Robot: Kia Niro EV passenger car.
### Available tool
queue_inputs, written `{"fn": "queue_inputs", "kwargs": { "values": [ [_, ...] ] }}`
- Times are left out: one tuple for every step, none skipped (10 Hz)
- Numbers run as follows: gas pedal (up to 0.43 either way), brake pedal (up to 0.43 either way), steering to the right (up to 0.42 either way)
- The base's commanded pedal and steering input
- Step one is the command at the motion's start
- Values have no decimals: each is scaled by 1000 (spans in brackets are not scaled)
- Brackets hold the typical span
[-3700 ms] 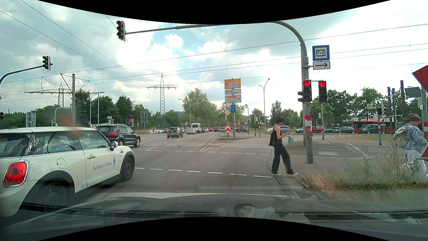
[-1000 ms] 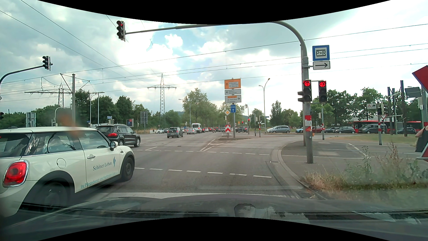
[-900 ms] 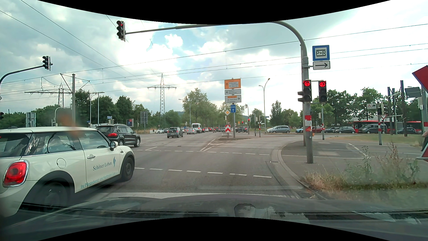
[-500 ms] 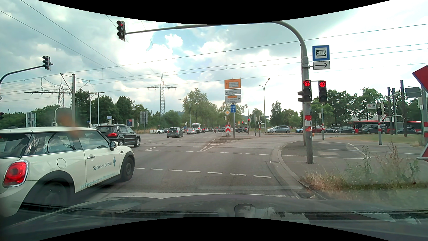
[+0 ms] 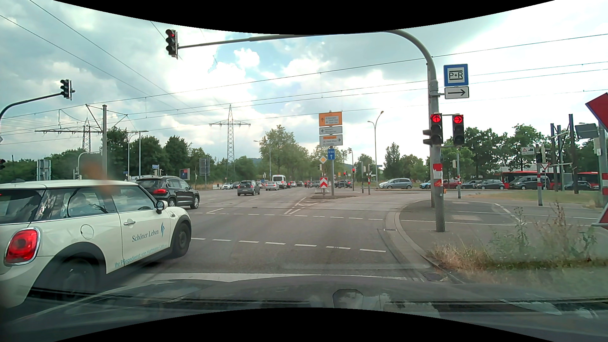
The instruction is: Follow the waypoints while adhering to traffic rules and regulations
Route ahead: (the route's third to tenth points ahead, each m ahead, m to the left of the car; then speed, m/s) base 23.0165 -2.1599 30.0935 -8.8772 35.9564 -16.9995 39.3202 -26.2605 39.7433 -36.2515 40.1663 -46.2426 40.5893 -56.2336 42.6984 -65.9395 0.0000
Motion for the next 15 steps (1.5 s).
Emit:
{"fn": "queue_inputs", "kwargs": {
  "values": [
    [0, 268, 5],
    [0, 268, 4],
    [0, 262, 4],
    [0, 268, 5],
    [0, 268, 5],
    [0, 262, 5],
    [0, 268, 5],
    [0, 262, 4],
    [0, 262, 4],
    [0, 262, 5],
    [0, 268, 5],
    [0, 262, 4],
    [0, 268, 4],
    [0, 268, 4],
    [0, 262, 4]
  ]
}}
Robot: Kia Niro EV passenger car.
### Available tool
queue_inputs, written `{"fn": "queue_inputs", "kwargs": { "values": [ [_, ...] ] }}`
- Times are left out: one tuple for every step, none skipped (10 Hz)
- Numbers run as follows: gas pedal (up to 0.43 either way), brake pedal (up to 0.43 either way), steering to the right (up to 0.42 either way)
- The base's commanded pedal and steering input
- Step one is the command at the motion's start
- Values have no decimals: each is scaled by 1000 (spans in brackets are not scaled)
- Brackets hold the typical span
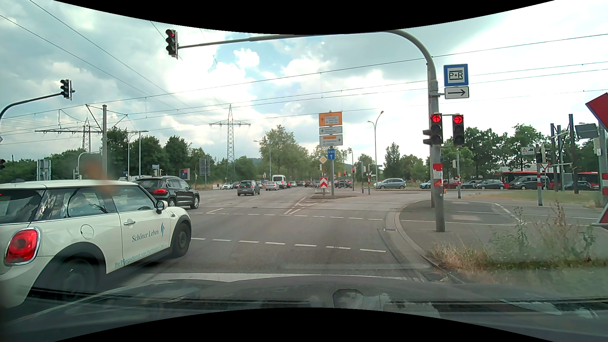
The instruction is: Follow the waypoints while adhering to traffic rules and regulations
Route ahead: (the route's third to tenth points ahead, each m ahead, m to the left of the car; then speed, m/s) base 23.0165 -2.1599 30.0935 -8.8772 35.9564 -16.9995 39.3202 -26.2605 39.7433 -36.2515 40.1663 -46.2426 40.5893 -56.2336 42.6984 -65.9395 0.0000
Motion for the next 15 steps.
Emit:
{"fn": "queue_inputs", "kwargs": {
  "values": [
    [0, 268, 4],
    [0, 262, 4],
    [0, 268, 4],
    [0, 268, 4],
    [0, 268, 4],
    [0, 268, 4],
    [0, 268, 5],
    [0, 268, 4],
    [0, 262, 5],
    [0, 268, 4],
    [0, 268, 5],
    [0, 268, 5],
    [0, 262, 4],
    [0, 268, 4],
    [0, 268, 5]
  ]
}}
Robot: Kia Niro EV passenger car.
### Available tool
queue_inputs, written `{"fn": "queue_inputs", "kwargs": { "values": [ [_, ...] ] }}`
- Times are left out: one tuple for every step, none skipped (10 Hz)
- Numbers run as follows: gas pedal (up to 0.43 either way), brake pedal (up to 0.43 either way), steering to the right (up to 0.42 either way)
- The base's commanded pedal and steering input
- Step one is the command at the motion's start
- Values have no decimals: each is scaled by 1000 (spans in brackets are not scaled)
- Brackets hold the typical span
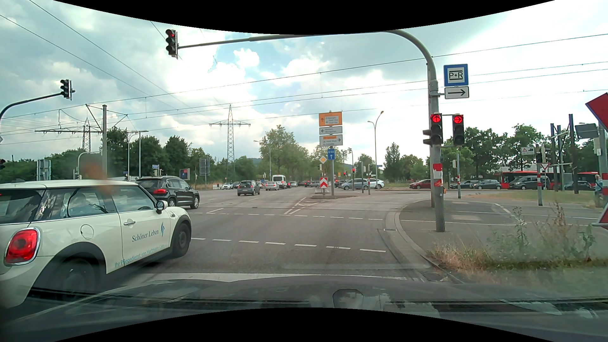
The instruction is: Follow the waypoints while adhering to traffic rules and regulations
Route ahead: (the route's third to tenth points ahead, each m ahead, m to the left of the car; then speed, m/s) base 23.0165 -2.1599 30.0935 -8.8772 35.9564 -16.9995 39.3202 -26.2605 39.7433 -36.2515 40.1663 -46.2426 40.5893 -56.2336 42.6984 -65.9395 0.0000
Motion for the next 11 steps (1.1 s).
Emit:
{"fn": "queue_inputs", "kwargs": {
  "values": [
    [0, 262, 4],
    [0, 268, 4],
    [0, 268, 4],
    [0, 262, 4],
    [0, 268, 5],
    [0, 268, 5],
    [0, 268, 4],
    [0, 268, 4],
    [0, 262, 4],
    [0, 268, 4],
    [0, 268, 4]
  ]
}}
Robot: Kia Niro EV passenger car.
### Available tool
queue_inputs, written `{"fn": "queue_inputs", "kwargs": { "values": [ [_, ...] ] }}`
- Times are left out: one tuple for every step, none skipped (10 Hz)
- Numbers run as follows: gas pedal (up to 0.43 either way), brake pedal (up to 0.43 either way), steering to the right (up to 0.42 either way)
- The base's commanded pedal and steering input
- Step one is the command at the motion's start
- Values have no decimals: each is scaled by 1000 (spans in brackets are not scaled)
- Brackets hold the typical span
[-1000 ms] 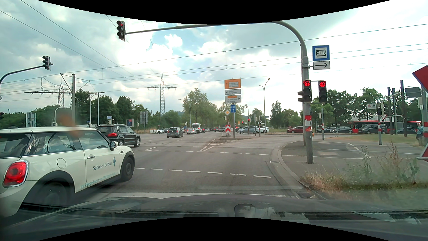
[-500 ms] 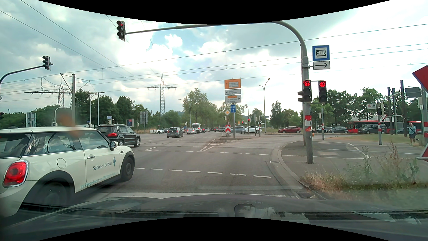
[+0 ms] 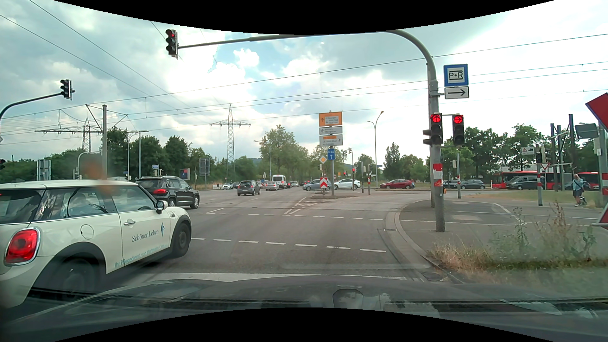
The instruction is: Follow the waypoints while adhering to traffic rules and regulations
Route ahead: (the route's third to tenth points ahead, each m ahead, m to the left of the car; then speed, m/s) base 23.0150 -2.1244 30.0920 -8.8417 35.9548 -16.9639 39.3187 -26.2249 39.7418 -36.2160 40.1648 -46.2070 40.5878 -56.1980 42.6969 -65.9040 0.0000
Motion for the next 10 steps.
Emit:
{"fn": "queue_inputs", "kwargs": {
  "values": [
    [0, 268, 4],
    [0, 268, 4],
    [0, 268, 4],
    [0, 268, 4],
    [0, 268, 5],
    [0, 268, 5],
    [0, 268, 4],
    [0, 268, 4],
    [0, 268, 4],
    [0, 268, 5]
  ]
}}
